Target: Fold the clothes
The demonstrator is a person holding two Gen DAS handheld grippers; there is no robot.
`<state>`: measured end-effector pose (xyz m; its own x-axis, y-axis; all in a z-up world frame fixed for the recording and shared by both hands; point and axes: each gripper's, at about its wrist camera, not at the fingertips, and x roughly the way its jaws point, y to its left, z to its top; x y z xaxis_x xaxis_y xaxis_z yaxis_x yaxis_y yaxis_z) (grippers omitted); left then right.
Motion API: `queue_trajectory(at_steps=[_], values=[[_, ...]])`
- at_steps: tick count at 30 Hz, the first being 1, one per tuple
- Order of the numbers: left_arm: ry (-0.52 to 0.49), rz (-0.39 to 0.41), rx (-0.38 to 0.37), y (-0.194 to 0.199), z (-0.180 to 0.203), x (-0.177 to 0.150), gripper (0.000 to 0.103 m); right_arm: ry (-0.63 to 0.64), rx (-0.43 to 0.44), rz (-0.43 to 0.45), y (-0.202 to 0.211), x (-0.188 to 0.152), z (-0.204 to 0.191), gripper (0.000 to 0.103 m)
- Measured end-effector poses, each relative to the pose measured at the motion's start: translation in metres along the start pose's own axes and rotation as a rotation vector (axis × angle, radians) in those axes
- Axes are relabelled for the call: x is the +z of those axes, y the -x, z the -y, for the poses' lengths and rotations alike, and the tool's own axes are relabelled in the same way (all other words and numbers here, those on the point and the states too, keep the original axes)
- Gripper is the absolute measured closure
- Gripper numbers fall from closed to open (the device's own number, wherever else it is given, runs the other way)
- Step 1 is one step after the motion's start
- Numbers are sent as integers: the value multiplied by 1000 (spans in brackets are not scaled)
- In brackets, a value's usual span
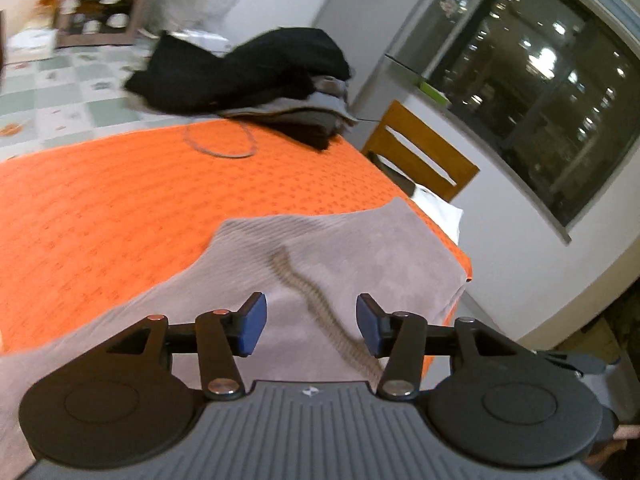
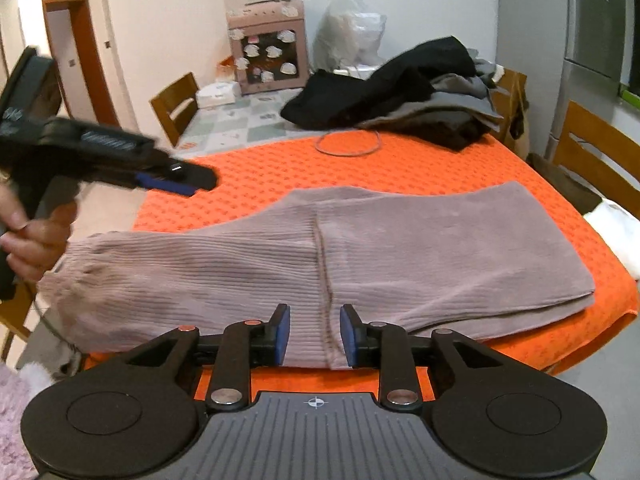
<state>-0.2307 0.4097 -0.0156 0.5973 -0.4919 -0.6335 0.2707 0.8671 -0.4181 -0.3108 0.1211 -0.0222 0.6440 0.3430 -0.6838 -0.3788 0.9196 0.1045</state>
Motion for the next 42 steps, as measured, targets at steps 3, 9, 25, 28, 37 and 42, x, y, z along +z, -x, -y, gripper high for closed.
queue_trajectory(at_steps=[3,9,25,28,37,42], values=[[4,9,52,37,-9,-16,44,-3,45,5,10,-1,-10,73],[-6,14,122,92,-37,-36,40,35,74,18,29,-5,-45,71],[-307,-39,27,155,-157,-44,24,98,14,104,6,-20,-204,40],[-389,-42,-21,165,-176,-41,19,106,-5,113,-13,-23,-238,31],[-443,-68,-81,180,-218,-32,18,349,-70,131,-73,-33,-327,10],[-450,-64,-94,187,-230,-33,16,491,-130,95,-106,-46,-356,9]])
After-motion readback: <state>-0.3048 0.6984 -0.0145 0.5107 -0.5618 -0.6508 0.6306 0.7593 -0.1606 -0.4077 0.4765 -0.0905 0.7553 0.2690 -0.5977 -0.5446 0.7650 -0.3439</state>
